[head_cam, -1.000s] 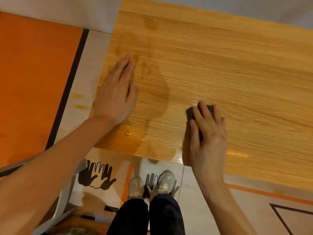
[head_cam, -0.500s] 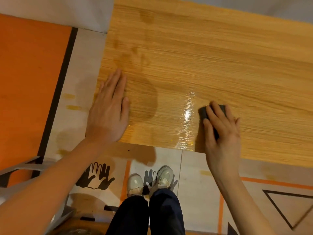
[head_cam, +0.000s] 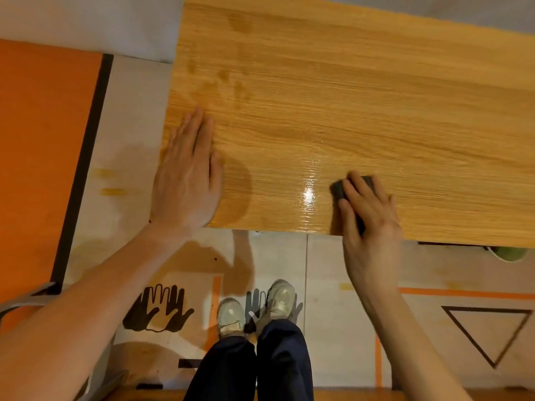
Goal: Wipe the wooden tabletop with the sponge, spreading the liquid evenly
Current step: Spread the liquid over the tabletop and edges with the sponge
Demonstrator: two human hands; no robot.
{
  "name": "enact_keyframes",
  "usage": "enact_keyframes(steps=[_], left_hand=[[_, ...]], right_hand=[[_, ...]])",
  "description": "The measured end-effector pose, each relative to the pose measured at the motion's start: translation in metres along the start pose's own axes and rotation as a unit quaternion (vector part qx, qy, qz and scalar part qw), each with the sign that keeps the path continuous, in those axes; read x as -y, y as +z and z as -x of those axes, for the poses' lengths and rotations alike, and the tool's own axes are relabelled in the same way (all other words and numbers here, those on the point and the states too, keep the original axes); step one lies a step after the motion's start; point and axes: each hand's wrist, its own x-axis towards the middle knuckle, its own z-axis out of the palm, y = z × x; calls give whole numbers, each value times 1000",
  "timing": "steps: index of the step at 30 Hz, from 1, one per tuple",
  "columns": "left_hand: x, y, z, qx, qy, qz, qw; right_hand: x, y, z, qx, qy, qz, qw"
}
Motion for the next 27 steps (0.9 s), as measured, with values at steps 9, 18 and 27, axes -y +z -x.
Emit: enact_keyframes(steps=[9,18,27], left_hand=[[0,0,0,-6,5,-1,1000],[-1,1,-1,2,0,-3,1000],[-2,-2,1,-2,-3,18,1000]], right_hand=[[66,57,13,94,-190,6,977],[32,22,15,-58,92,15,994],[13,9,17,115,-122,-15,986]])
